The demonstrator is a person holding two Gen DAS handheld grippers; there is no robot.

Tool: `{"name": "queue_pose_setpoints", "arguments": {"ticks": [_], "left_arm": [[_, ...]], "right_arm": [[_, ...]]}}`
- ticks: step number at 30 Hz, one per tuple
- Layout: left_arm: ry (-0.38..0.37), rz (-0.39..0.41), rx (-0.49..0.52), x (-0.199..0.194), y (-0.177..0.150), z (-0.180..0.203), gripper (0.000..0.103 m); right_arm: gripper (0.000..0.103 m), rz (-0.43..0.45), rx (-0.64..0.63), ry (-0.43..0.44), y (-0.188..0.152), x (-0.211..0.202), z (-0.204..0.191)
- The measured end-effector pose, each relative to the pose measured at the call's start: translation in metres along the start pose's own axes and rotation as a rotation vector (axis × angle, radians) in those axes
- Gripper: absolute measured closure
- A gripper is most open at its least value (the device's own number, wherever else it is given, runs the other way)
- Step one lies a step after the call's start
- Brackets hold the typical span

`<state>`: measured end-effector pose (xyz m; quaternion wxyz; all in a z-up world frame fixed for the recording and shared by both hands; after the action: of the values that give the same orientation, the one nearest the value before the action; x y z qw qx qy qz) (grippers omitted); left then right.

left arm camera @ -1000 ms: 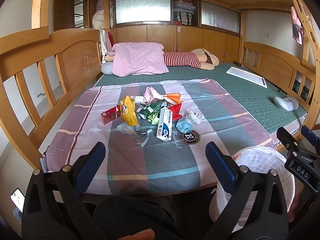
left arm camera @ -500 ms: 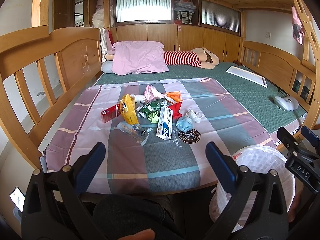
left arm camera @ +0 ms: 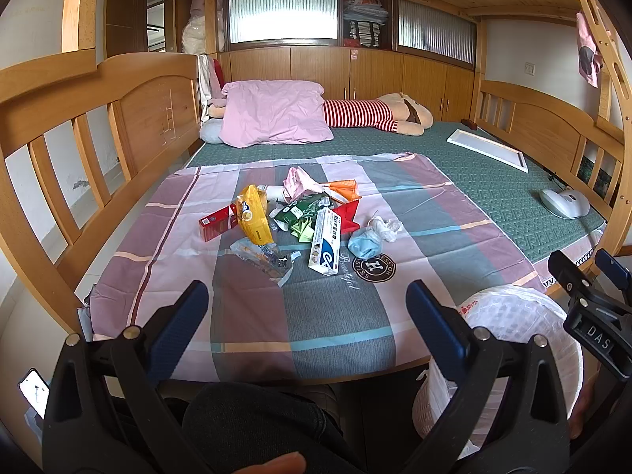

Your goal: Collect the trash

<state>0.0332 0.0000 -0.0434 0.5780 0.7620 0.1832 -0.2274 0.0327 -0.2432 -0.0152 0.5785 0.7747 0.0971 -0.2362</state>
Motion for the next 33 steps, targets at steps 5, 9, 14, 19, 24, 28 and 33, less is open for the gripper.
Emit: {"name": "queue_pose_setpoints", "arguments": {"ticks": [5,9,14,19,24,28,33], "left_arm": [[-0.001,-0.003,-0.002,0.0008,-0.0012,0.0007,0.003],[-0.004,-0.008,-0.005,0.0023,-0.0058,0.0026,0.003],[-0.008,-0.017,-0.010,0.0050,-0.0039,-0.0007,0.003],[-0.010,-0.023,-0.014,0.0051,-0.0026,-0.0020,0.003],[-0.010,-0.022,-0.014,0.0054,-0.0021,-0.0026,0.003],[-0.011,-0.024,-0.012,0.0067,-0.0009,-0.0031,0.003],[-0.013,-0.024,-0.013,0.0069,-0.0006,-0.0031,0.003]], "right_arm": [[0.003,0.002,0.003,0.001,0.0007,-0.0001,0.0007],[0.003,0.014,0.007,-0.002,0.0012,-0.0015,0.0029],[0.003,0.025,0.011,-0.007,0.0022,-0.0033,0.0027],[0.003,0.023,0.009,-0.009,0.0022,-0.0032,0.0026],[0.003,0.024,0.009,-0.009,0.0021,-0.0031,0.0023],[0.003,0.021,0.012,-0.009,0.0020,-0.0028,0.0025],[0.003,0.026,0.015,-0.012,0.0020,-0.0026,0.0030]]}}
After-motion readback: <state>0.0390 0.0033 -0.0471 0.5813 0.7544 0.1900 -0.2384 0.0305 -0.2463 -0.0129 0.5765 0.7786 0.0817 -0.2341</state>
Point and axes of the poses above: each gripper's, at about its wrist camera, not at the fingertips, and x roughly the way its jaws point, z to its right, y to its top, the point moved 4 cm from there along x, roughly the way its jaws point, and after that the axes turned 14 degrees about x, right-handed, at the moved point
